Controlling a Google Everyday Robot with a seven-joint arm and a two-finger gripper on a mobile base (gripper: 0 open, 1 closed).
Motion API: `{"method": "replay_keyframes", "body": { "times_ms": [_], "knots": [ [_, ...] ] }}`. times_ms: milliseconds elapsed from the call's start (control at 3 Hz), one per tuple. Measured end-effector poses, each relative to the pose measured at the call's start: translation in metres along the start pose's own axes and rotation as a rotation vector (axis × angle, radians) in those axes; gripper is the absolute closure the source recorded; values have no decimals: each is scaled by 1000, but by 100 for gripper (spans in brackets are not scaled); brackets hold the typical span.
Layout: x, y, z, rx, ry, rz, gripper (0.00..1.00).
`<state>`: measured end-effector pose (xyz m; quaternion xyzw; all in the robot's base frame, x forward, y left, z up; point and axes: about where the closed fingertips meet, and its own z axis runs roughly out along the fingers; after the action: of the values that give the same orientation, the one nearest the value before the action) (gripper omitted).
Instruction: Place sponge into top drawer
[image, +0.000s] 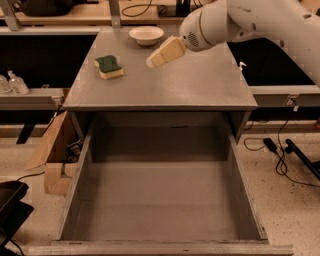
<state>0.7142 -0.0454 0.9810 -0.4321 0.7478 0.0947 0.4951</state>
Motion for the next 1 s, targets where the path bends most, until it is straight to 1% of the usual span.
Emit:
{"method": "replay_keyframes", "body": {
  "times_ms": [333, 667, 1000],
  "knots": [
    [-20, -1, 52, -28, -84, 9, 0],
    [-40, -6, 119, -62, -112, 4, 0],
    [-49, 5, 178, -103, -90, 8, 0]
  ]
}}
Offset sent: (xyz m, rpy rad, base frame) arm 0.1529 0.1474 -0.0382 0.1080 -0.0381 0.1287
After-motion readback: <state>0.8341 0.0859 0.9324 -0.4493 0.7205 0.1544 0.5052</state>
